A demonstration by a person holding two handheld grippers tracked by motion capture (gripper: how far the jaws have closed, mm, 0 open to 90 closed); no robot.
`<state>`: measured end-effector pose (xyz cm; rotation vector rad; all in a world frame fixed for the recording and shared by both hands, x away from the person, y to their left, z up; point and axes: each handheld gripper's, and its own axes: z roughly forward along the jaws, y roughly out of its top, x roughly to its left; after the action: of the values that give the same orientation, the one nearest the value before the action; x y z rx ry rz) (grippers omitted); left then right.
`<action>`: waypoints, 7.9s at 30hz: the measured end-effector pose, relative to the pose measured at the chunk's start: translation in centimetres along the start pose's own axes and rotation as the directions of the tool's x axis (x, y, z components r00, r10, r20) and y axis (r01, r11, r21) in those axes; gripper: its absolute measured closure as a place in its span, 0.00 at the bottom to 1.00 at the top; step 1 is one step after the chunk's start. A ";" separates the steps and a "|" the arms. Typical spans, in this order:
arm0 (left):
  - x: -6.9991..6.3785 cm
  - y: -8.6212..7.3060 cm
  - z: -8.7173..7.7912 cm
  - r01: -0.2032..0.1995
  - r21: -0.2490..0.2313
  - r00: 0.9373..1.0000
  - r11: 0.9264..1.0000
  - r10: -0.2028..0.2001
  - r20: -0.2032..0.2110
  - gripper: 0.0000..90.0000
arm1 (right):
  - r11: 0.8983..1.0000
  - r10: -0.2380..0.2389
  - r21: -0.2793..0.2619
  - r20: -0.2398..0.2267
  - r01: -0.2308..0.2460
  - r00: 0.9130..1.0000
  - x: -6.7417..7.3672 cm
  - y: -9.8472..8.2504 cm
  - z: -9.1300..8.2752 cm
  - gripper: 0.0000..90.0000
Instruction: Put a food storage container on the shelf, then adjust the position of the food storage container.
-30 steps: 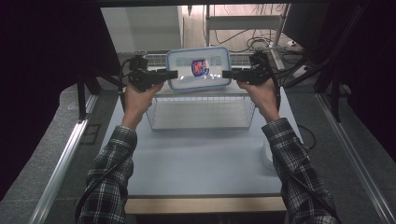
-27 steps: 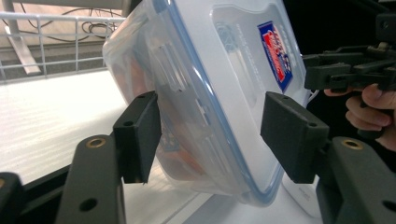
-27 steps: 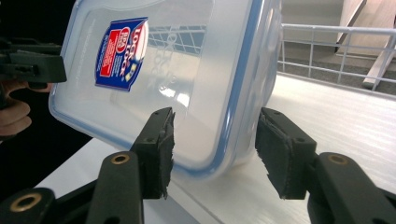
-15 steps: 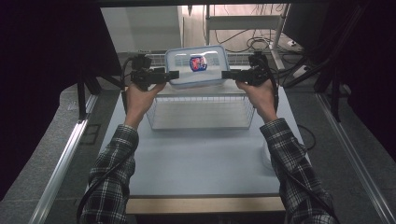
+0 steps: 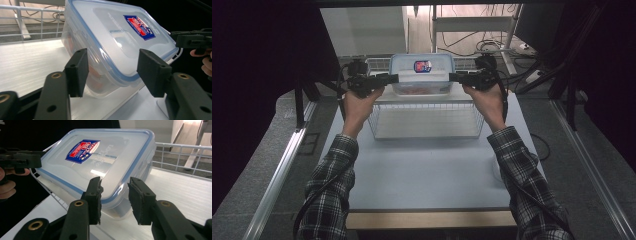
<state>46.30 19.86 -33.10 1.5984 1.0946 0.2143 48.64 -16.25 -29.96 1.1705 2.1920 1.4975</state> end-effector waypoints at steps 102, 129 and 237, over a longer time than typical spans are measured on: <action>-6.6 -24.0 -5.4 -0.344 0.179 0.934 0.922 0.356 -0.041 0.02 | 0.973 -0.188 0.118 -0.090 0.198 0.978 2.1 -21.6 -7.4 0.11; -5.8 -26.6 -5.4 -0.326 0.239 0.932 0.915 0.353 -0.080 0.02 | 0.967 -0.170 0.192 0.002 0.167 0.985 1.8 -24.5 -7.2 0.16; -5.4 -27.1 -4.6 -0.315 0.322 0.930 0.893 0.359 -0.085 0.03 | 0.950 -0.175 0.263 -0.004 0.170 0.985 5.4 -23.6 -2.1 0.97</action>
<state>26.03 17.38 -52.27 2.0784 0.9823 0.4140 32.56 -17.38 -48.18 1.0267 2.4649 1.1484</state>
